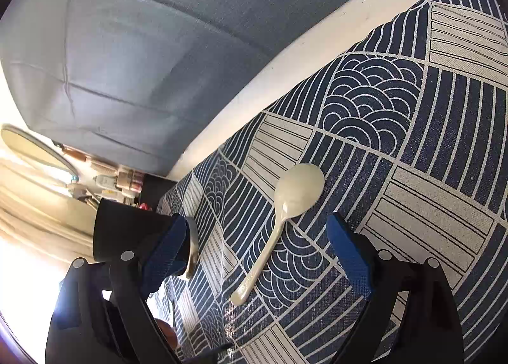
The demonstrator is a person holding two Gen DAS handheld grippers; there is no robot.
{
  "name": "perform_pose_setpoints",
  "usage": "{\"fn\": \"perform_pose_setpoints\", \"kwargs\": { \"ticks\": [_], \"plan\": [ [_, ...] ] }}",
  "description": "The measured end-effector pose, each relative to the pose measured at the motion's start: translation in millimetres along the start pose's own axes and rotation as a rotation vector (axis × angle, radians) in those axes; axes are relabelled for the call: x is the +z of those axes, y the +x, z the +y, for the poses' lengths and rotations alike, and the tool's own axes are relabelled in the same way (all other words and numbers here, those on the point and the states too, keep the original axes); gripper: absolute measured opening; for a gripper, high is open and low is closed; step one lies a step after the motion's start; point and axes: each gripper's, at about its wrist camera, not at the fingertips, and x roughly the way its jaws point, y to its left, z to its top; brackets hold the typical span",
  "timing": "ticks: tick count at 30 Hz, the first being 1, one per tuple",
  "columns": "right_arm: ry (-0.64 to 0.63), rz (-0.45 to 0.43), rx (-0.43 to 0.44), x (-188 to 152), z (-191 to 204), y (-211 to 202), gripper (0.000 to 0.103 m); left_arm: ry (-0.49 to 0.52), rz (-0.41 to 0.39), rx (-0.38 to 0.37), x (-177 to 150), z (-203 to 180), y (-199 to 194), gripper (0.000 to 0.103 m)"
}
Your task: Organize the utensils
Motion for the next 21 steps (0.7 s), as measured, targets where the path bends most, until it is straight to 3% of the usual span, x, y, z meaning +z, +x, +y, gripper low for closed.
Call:
{"fn": "perform_pose_setpoints", "kwargs": {
  "ticks": [4,6,8,9,11,15,16,18,19,21],
  "plan": [
    [0.032,-0.024,-0.015,3,3,8,0.086,-0.049,-0.023,0.026,3,6,17,0.096],
    [0.033,-0.025,-0.068,3,6,12,0.086,-0.081,-0.025,0.021,5,10,26,0.093],
    [0.040,-0.020,-0.090,5,10,16,0.087,-0.090,-0.011,0.011,6,12,35,0.081],
    [0.054,-0.015,-0.097,6,10,17,0.087,-0.094,-0.007,-0.008,7,13,38,0.080],
    [0.084,0.005,-0.117,11,11,19,0.087,-0.111,-0.008,-0.064,9,17,41,0.067],
    [0.080,0.066,-0.244,19,24,29,0.085,-0.111,-0.011,-0.130,10,15,42,0.052],
    [0.070,0.076,-0.290,20,27,31,0.080,-0.104,-0.011,-0.140,10,13,41,0.046],
    [0.028,0.087,-0.390,21,32,36,0.057,-0.084,-0.007,-0.165,11,8,39,0.031],
    [0.015,0.115,-0.404,21,31,41,0.025,-0.082,-0.003,-0.182,10,7,37,0.020],
    [0.035,0.119,-0.338,22,24,39,0.022,-0.090,0.000,-0.186,9,7,36,0.020]
  ]
}}
